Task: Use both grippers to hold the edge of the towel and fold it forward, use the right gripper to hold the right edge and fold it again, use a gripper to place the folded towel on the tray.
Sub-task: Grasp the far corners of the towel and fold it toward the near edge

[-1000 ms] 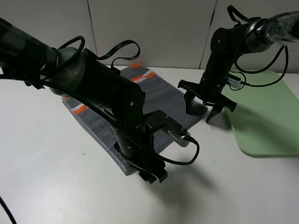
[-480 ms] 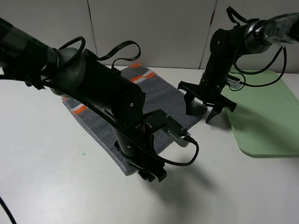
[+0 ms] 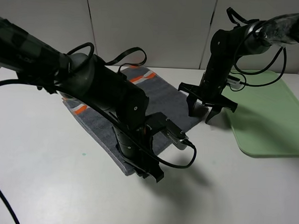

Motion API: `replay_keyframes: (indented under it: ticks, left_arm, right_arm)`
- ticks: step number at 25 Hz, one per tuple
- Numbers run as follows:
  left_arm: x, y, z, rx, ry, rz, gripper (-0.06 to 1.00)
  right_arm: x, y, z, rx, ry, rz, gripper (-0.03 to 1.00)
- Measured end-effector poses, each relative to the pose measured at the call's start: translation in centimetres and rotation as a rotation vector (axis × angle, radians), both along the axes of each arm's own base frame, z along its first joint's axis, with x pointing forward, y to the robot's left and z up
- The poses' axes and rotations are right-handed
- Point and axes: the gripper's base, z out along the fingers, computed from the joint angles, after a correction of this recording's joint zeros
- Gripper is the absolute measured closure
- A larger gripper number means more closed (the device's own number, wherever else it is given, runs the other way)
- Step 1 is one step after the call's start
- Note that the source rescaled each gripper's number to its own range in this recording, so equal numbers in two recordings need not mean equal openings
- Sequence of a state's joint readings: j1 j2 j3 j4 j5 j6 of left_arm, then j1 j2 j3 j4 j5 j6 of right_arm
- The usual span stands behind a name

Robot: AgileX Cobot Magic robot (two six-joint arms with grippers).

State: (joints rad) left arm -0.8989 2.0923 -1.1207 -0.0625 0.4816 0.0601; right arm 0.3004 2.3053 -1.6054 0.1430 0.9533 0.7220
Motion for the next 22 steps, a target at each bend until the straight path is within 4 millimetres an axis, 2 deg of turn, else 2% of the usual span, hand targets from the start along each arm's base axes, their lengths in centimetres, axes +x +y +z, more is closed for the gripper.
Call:
replay_keyframes:
  ticks: [7,11,13,22]
  left_arm:
    - [0.19,0.15,-0.08,0.009,-0.011,-0.013,0.76]
    - [0.17,0.12,-0.07,0.006,-0.009,-0.009,0.91]
    - [0.16,0.11,-0.07,0.005,-0.007,-0.006,0.93]
    - [0.14,0.05,-0.05,0.000,-0.003,0.002,0.94]
  right_arm:
    - [0.08,0.21,-0.05,0.021,-0.006,-0.014,0.63]
    - [0.21,0.37,-0.12,0.039,-0.020,-0.013,0.84]
    - [0.24,0.41,-0.11,0.043,-0.023,-0.007,0.95]
    - [0.30,0.43,-0.06,0.044,-0.026,-0.005,0.97]
